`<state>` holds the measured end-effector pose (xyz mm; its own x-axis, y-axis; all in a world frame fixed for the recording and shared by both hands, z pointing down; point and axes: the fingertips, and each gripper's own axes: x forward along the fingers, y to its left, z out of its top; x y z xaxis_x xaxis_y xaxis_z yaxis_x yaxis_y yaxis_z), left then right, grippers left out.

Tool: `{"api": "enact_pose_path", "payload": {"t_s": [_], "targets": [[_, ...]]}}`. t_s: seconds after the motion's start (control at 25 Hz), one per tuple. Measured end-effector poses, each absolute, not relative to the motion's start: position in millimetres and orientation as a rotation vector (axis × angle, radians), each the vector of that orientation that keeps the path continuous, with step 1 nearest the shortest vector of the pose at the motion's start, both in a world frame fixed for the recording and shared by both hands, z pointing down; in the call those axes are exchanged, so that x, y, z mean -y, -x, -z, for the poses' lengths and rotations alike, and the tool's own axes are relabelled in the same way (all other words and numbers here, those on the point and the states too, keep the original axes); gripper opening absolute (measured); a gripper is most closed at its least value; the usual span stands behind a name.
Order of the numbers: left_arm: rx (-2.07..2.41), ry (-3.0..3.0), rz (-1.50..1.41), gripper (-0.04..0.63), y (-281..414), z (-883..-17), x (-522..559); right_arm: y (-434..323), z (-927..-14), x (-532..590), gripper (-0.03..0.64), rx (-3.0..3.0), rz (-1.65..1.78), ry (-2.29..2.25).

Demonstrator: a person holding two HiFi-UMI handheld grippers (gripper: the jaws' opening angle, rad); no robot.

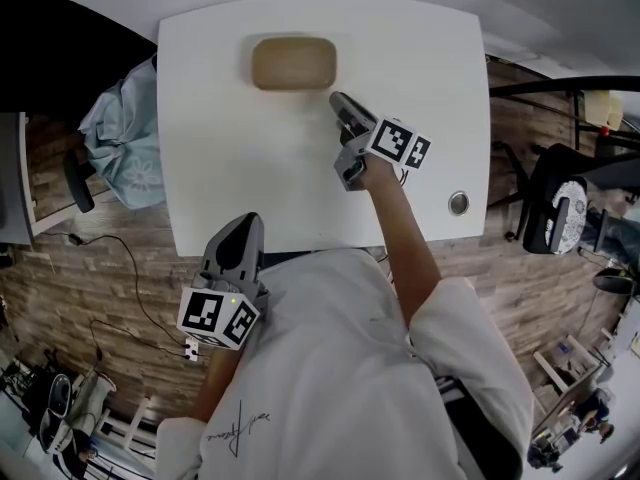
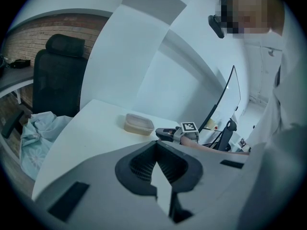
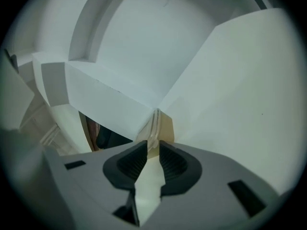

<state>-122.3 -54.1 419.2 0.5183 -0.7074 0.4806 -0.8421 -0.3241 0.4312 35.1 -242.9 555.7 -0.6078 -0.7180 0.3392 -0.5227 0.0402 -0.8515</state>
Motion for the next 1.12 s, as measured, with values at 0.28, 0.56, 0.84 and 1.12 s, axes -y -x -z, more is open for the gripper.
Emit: {"api": "enact_pose_path", "payload": {"t_s": [0.28,0.56,0.84,1.12], "targets": [[1.258,-2.097,-0.292,0.006,125.0,-423.4,56.0,-36.5,-567.1,247.3,0.086,-1.973,1.691,1.206],[1.262,-2.081,-0.298,0.006,126.5,-425.8,57.6,-34.3,-568.7,252.1,0.086,-1.871,1.727,1.105],[1.264,-2.071,-0.305,0.006,127.3,-427.0,58.8,-35.7,-571.6,253.6,0.075,-1.801,1.756,1.065],[1.264,-2.075,-0.307,0.006,125.3,-425.9,58.5,-37.5,-569.4,253.3,0.038,-1.791,1.740,1.037]]}}
